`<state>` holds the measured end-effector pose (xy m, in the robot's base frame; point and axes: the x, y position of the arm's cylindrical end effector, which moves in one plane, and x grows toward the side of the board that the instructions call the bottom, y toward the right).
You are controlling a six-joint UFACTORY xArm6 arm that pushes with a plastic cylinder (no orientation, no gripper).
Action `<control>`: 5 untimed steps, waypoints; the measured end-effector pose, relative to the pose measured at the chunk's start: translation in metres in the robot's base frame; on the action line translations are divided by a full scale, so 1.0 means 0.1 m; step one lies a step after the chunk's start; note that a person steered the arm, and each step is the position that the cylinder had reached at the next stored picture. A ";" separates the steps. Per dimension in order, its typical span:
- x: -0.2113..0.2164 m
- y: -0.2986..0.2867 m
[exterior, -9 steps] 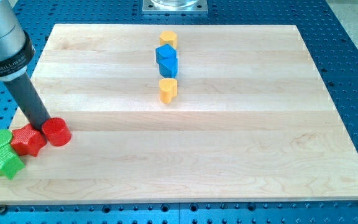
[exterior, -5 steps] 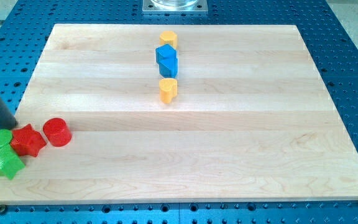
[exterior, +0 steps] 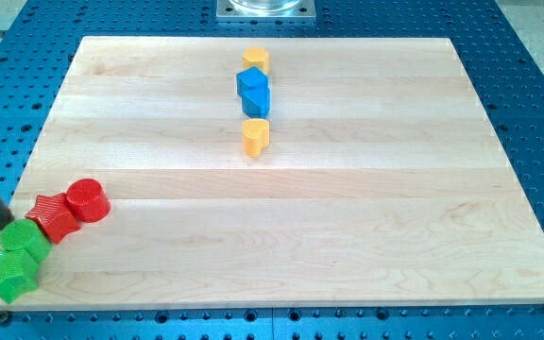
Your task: Move the green star right to the green circle
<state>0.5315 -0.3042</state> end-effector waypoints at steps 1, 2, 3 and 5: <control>0.04 -0.01; 0.65 0.00; 0.85 0.02; 0.87 0.14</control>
<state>0.6181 -0.2904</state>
